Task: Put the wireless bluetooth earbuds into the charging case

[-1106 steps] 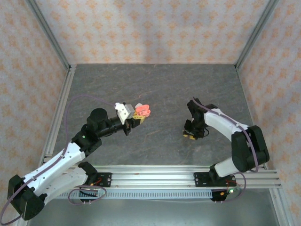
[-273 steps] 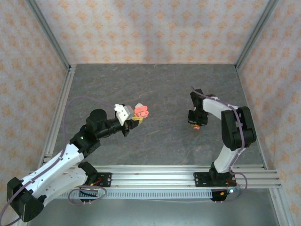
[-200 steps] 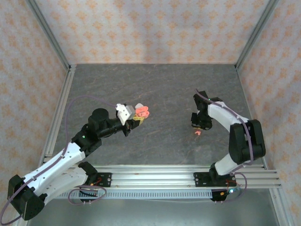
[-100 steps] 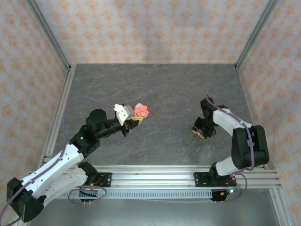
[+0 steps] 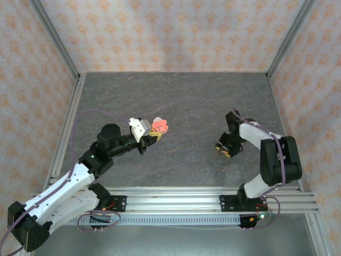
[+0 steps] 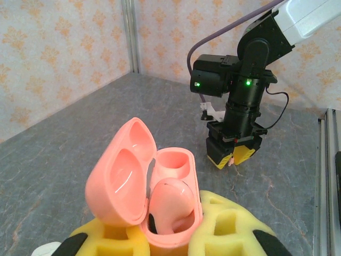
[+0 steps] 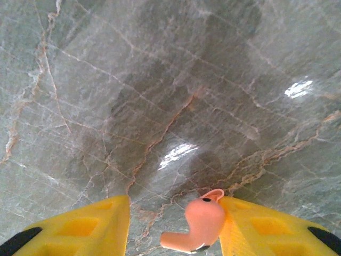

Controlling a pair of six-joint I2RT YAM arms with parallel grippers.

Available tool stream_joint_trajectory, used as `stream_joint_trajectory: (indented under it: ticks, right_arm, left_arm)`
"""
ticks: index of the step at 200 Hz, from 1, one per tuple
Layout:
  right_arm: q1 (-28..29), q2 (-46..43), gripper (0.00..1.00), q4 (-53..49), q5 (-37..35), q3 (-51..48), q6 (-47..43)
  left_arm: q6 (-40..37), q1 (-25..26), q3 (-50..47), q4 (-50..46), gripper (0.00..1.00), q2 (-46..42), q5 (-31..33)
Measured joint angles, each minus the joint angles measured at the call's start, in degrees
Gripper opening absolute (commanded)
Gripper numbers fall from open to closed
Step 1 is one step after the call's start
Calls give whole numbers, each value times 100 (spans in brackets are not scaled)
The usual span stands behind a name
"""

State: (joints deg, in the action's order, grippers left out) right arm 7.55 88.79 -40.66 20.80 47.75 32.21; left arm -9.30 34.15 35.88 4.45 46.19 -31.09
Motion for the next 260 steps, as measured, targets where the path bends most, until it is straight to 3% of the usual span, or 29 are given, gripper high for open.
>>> stream_joint_trajectory:
  ticks: [87,126,166,226,260]
  right_arm:
    - [0,208,19,-365,-275,199,-181]
    - [0,94,15,-339,-245,201,-254]
    - [70,-564,13,-260,149,376,-356]
    - [962,-1869,8,177,820,1322,-767]
    - [1700,-2079,13,291,1113,1978,-1285]
  left_arm:
    - [-24,0,0,-20,0,0,0]
    - [-24,0,0,-17,0,0,0]
    - [-20,0,0,-13,0,0,0]
    - [24,0,0,55,0,7,-17]
    - [50,0,0,118,0,9,-116]
